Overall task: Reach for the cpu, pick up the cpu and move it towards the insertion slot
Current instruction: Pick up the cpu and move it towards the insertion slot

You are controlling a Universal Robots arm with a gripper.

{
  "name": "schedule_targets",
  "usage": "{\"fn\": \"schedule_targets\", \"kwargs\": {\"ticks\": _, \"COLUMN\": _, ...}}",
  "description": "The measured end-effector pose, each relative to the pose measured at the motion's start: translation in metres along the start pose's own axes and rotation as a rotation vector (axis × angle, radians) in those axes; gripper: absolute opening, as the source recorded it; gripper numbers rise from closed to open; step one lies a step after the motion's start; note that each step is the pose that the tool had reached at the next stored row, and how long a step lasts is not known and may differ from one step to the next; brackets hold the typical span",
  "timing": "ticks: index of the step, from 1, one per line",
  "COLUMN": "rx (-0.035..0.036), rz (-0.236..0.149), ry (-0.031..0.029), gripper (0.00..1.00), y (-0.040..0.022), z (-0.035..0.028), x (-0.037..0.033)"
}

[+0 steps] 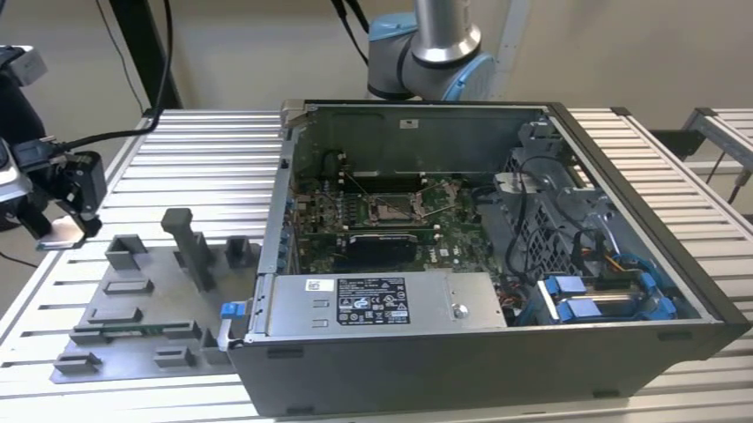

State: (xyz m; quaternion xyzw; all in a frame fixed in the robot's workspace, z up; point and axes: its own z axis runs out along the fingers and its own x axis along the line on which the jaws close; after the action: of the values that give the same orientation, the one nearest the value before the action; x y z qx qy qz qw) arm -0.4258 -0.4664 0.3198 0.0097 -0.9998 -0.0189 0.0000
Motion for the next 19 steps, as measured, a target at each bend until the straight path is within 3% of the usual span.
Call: {"fn": "schedule_targets", "kwargs": {"ticks": 19, "rx": 0.0000, "rz": 0.000, "ry": 0.0000, "gripper": 0.00, "y": 0.0005, "z": -0.0135, "x": 0.0000}}
